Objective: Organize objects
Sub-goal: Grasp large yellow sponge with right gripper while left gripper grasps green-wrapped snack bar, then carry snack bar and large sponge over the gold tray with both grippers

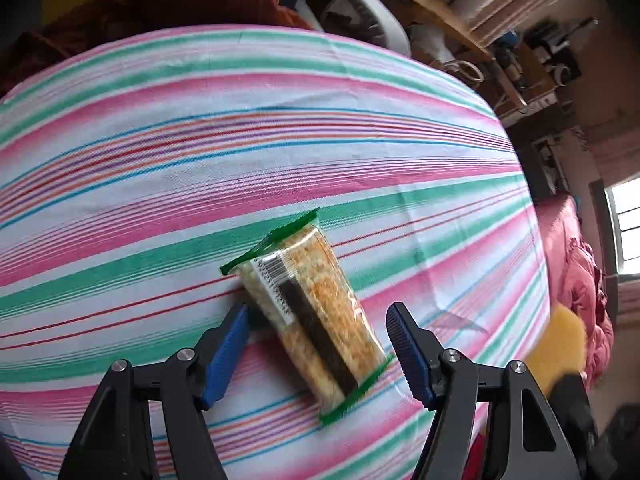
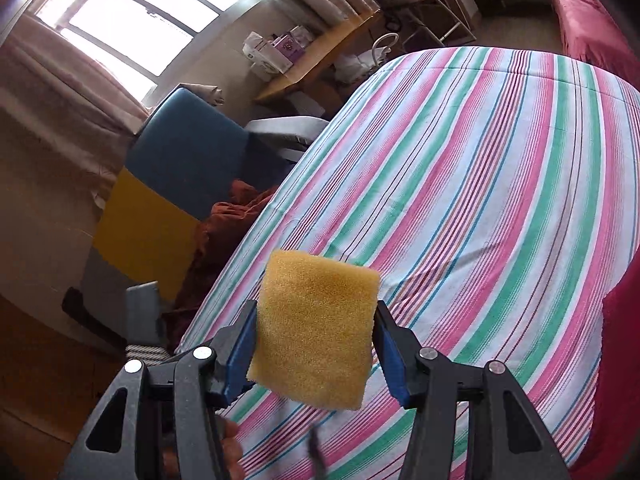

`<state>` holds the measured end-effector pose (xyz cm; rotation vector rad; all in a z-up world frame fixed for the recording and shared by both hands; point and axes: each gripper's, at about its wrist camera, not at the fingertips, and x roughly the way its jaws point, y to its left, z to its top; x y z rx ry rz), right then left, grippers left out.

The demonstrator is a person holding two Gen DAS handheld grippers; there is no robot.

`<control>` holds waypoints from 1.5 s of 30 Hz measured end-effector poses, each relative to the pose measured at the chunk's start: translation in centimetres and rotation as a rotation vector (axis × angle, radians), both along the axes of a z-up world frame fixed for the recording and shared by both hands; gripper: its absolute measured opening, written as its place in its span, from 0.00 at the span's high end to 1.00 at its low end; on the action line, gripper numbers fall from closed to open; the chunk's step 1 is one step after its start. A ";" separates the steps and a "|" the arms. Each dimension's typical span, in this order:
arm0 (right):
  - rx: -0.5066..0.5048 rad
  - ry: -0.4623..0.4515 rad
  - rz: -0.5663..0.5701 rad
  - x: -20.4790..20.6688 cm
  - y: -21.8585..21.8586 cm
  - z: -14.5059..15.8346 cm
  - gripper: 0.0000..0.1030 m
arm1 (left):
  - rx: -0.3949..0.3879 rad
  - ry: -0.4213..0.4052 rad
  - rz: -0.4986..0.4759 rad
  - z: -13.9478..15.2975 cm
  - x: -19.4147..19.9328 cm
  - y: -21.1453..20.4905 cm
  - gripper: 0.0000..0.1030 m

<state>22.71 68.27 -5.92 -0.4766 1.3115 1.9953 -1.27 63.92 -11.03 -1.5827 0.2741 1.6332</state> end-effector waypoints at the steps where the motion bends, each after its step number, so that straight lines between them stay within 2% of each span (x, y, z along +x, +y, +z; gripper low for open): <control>1: -0.001 0.003 0.002 0.0 0.0 -0.1 0.46 | -0.004 0.019 -0.003 -0.1 0.2 0.2 0.31; 6: 0.000 0.002 0.003 0.1 0.1 -0.3 0.46 | -0.031 0.148 -0.119 0.2 2.1 0.9 0.31; 7: 0.000 0.001 0.004 0.0 0.1 -0.3 0.46 | -0.031 0.174 -0.148 0.2 2.4 0.7 0.34; 10: -0.002 0.000 0.022 -0.3 0.2 -0.4 0.46 | -0.030 0.256 -0.223 0.5 3.1 -0.6 0.54; 13: -0.005 -0.017 0.081 -1.5 0.0 -0.6 0.46 | -0.006 0.285 -0.288 0.7 3.3 -3.7 0.56; 15: -0.021 -0.033 0.179 -3.2 -0.4 -1.0 0.46 | 0.010 0.302 -0.322 0.8 3.4 -6.5 0.56; 21: -0.035 -0.150 0.434 -8.3 -2.6 -2.0 0.46 | 0.042 0.313 -0.270 1.3 2.5 -18.0 0.56; 24: -0.053 -0.180 0.489 -9.5 -3.1 -2.6 0.46 | 0.050 0.324 -0.221 1.8 3.3 -23.9 0.56; 29: -0.093 -0.241 0.527 -10.6 -3.4 -3.8 0.46 | 0.084 0.331 -0.154 2.2 4.2 -30.1 0.56; 35: -0.134 -0.284 0.520 -10.8 -3.2 -5.0 0.46 | 0.120 0.366 -0.126 2.1 4.8 -31.9 0.56; 41: -0.126 -0.287 0.538 -11.0 -3.4 -5.1 0.46 | 0.120 0.427 -0.137 2.1 5.8 -31.6 0.57; 45: -0.105 -0.273 0.549 -11.0 -3.6 -4.8 0.46 | 0.117 0.433 -0.124 2.6 5.9 -32.6 0.58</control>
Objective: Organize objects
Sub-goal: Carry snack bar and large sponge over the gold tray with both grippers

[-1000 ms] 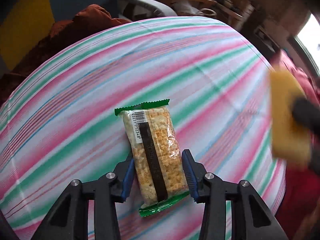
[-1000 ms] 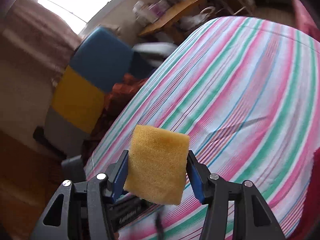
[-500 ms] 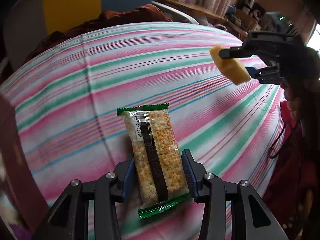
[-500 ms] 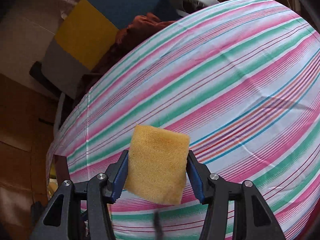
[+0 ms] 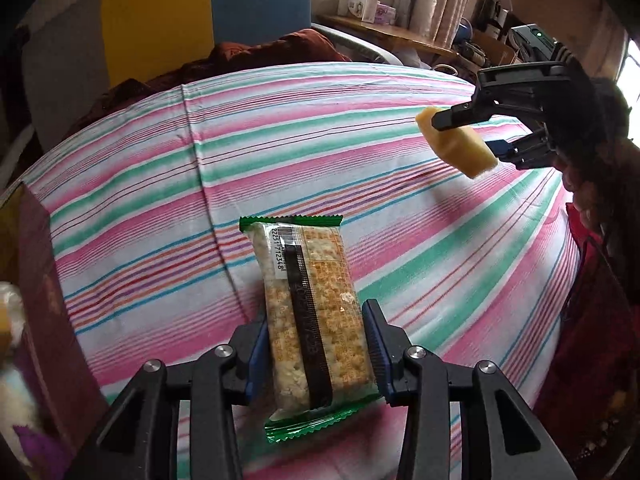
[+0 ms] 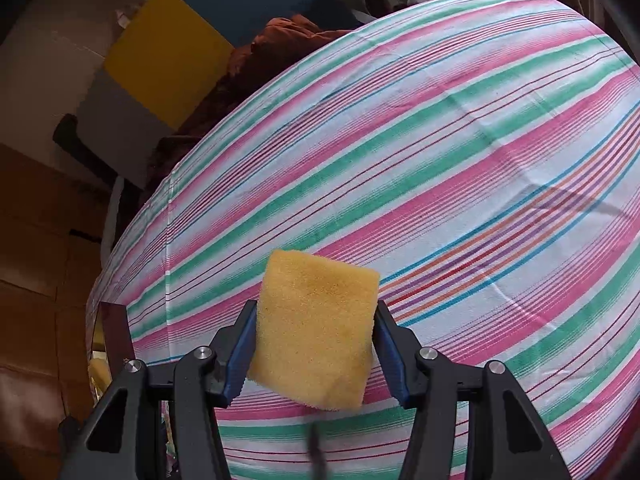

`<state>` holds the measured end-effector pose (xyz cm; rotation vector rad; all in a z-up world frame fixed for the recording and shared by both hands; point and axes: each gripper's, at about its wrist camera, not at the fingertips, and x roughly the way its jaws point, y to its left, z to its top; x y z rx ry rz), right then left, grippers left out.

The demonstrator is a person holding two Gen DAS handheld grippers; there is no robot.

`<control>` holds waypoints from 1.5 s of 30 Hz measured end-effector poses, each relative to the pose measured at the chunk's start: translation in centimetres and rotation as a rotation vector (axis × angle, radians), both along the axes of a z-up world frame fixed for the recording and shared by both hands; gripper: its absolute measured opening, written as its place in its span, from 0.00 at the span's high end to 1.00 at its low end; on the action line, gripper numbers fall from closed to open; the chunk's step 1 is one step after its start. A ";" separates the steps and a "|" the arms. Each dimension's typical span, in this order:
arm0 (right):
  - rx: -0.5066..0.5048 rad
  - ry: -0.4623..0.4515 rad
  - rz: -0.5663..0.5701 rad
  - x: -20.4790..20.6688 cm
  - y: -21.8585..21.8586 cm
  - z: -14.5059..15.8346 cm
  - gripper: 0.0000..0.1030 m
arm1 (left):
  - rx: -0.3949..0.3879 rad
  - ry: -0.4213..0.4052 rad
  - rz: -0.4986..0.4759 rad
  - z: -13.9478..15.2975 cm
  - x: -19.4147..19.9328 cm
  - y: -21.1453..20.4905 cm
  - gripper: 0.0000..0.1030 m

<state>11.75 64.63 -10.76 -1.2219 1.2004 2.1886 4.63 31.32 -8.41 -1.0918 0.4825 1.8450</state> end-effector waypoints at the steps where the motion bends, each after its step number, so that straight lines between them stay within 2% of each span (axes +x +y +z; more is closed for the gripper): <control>1: 0.001 0.002 0.003 -0.1 0.0 0.0 0.46 | 0.007 0.013 0.000 0.2 0.1 0.1 0.58; 7: 0.015 0.012 0.012 -0.4 -0.3 0.4 0.46 | 0.081 0.117 0.010 3.9 0.7 -1.9 0.58; 13: 0.018 -0.043 0.019 -0.8 -0.6 -0.3 0.46 | 0.132 0.192 0.077 6.8 -0.2 -3.5 0.58; 19: 0.030 -0.135 0.050 -1.7 -1.4 -1.5 0.46 | 0.158 0.218 0.149 8.3 -1.5 -7.1 0.58; 24: 0.105 -0.200 0.113 -2.9 -4.0 -1.6 0.46 | 0.167 0.219 0.203 8.4 -2.5 -9.3 0.58; 26: 0.136 -0.217 0.154 -4.6 -5.5 -0.7 0.46 | 0.173 0.217 0.222 8.4 -2.9 -10.2 0.58; 35: 0.189 -0.201 0.390 -7.3 -15.2 0.1 0.46 | 0.190 0.196 0.284 7.7 -3.9 -12.8 0.58; 40: 0.187 -0.154 0.438 -8.4 -18.9 0.7 0.46 | 0.202 0.181 0.307 7.5 -4.2 -13.9 0.58; 45: 0.185 -0.055 0.444 -8.6 -22.0 3.0 0.46 | 0.235 0.158 0.360 7.6 -5.0 -16.7 0.58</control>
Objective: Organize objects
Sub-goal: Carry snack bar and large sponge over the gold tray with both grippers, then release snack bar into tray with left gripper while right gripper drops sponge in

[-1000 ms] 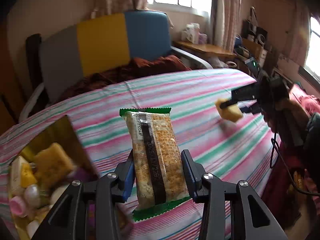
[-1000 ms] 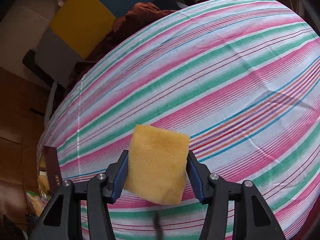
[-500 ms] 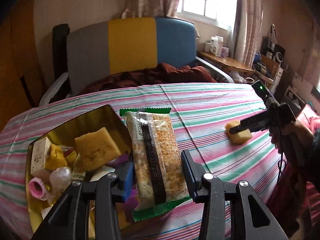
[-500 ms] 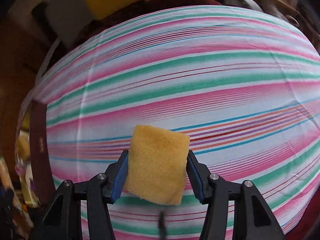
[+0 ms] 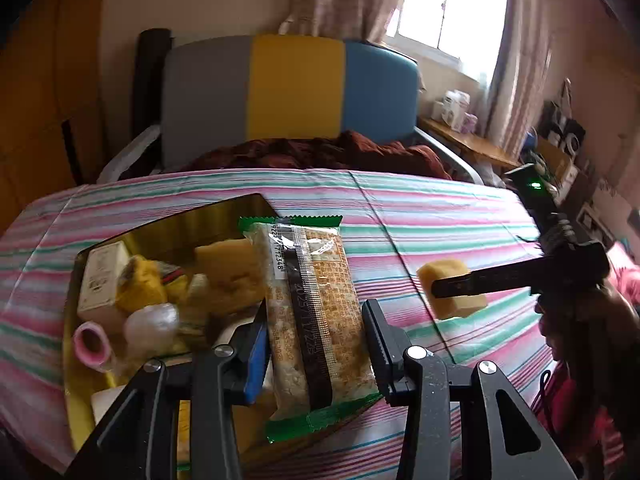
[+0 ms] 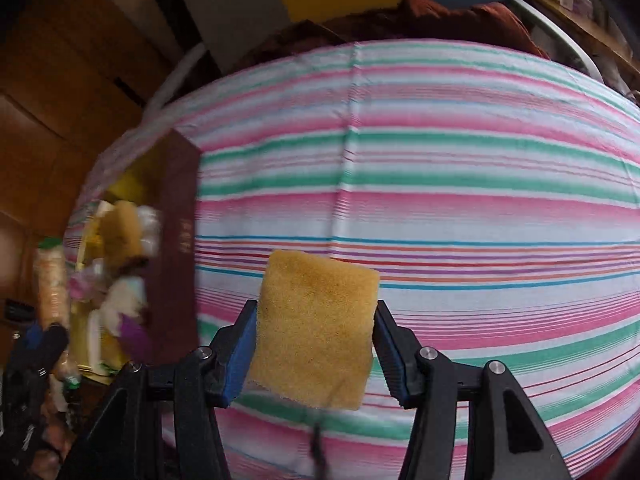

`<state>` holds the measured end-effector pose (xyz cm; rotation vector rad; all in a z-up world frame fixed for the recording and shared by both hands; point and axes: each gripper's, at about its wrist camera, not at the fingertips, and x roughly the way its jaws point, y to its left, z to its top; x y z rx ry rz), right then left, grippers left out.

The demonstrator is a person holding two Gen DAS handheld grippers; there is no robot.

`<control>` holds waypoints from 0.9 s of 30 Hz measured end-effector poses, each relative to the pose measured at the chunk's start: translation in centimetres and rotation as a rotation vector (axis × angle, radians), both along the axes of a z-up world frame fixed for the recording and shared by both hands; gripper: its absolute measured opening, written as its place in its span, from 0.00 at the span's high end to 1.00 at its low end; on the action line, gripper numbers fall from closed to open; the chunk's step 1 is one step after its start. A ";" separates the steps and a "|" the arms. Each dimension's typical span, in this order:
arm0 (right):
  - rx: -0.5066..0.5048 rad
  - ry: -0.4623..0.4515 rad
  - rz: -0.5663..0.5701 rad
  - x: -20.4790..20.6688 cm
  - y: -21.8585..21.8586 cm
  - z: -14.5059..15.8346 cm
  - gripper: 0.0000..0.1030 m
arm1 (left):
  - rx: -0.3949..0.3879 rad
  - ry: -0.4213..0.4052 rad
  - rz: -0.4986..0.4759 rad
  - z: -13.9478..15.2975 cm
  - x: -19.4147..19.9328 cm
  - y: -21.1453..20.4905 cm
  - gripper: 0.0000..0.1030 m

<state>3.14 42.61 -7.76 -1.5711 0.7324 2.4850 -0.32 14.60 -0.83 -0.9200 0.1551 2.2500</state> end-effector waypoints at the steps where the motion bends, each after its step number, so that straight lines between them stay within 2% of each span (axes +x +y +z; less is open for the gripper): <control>1: -0.001 0.017 0.007 -0.6 -0.8 0.2 0.46 | 0.007 -0.009 0.013 0.0 -0.3 -0.6 0.58; 8: -0.002 0.138 0.135 -1.1 -6.3 4.1 0.46 | 0.018 -0.046 0.166 -1.0 -1.8 -6.7 0.58; 14: 0.030 0.188 0.267 -3.0 -11.5 5.4 0.46 | 0.019 -0.101 0.221 -2.7 -1.7 -10.0 0.58; 20: 0.050 0.175 0.340 -5.1 -14.9 5.0 0.46 | 0.040 -0.122 0.203 -3.5 -1.3 -10.2 0.58; 27: 0.067 0.106 0.370 -9.0 -16.5 3.0 0.46 | 0.003 -0.169 0.177 -5.2 -3.3 -7.5 0.58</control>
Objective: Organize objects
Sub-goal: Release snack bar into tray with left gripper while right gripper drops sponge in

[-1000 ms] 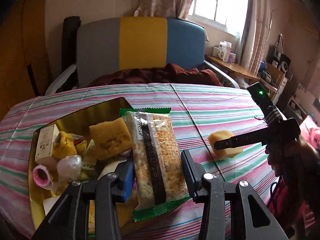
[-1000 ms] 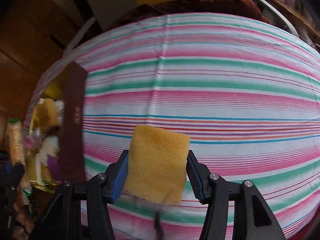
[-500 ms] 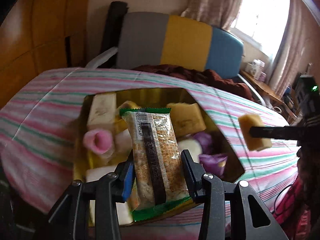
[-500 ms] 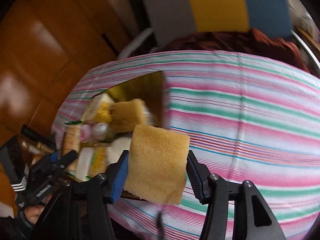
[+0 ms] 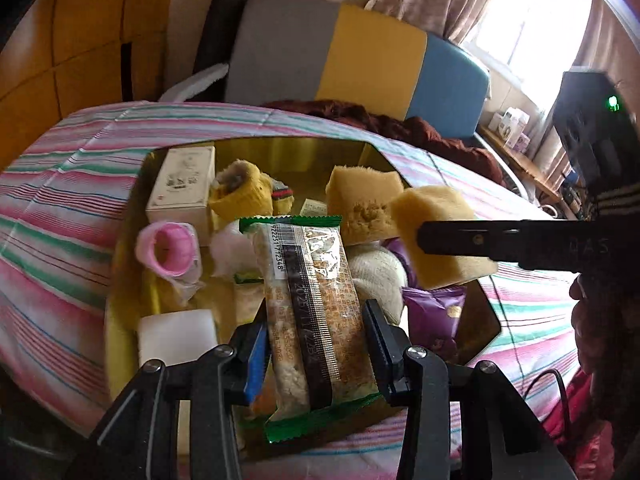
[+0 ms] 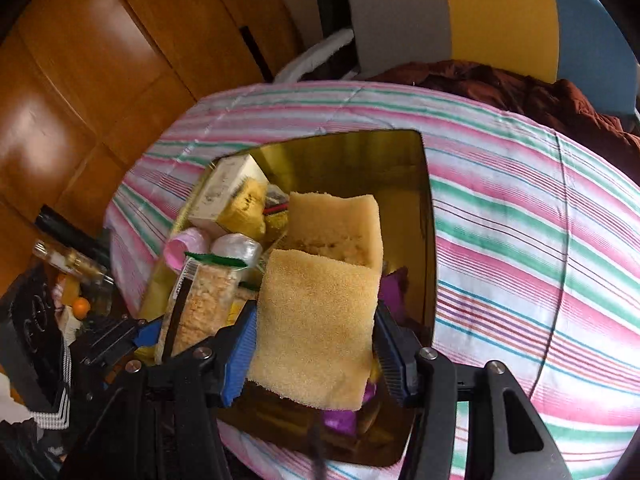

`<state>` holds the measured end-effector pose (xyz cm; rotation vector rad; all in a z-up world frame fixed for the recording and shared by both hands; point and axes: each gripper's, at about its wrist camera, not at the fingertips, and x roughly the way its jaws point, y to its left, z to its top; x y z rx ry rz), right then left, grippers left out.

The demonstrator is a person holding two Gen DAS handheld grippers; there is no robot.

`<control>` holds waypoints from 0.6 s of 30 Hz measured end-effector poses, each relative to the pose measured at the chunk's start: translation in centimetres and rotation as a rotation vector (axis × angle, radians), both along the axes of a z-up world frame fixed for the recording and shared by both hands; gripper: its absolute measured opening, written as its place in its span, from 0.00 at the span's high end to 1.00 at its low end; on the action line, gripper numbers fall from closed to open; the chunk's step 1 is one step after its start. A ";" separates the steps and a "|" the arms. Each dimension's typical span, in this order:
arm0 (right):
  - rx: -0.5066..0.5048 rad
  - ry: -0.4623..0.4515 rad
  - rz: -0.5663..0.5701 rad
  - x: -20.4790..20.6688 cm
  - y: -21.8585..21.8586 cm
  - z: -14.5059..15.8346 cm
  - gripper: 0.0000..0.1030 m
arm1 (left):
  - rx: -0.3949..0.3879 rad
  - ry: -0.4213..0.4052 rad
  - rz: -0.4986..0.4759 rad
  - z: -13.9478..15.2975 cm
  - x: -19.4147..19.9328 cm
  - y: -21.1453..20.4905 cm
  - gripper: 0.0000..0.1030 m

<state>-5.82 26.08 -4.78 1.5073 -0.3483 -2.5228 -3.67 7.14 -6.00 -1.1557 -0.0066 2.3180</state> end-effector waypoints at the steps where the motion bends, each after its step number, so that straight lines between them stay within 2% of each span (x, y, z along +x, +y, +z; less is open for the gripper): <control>1: 0.015 -0.011 0.001 -0.6 -0.2 -0.4 0.46 | -0.006 0.001 -0.001 -0.3 -0.4 0.3 0.58; 9: 0.042 -0.042 -0.024 -3.5 -0.5 -2.2 0.43 | -0.057 -0.013 0.039 -1.9 -2.9 1.5 0.57; 10: 0.043 -0.044 -0.024 -3.5 -0.5 -2.3 0.42 | -0.054 -0.007 0.036 -2.0 -3.0 1.6 0.55; 12: 0.048 -0.047 -0.033 -3.5 -0.4 -2.4 0.32 | -0.062 0.001 0.042 -2.1 -3.3 1.5 0.49; 16: 0.024 -0.039 -0.047 -3.0 0.1 -2.2 0.31 | -0.052 0.005 0.050 -1.8 -3.1 1.1 0.41; 18: 0.025 -0.033 -0.053 -2.7 0.1 -2.1 0.31 | -0.046 0.006 0.050 -1.6 -2.9 1.0 0.39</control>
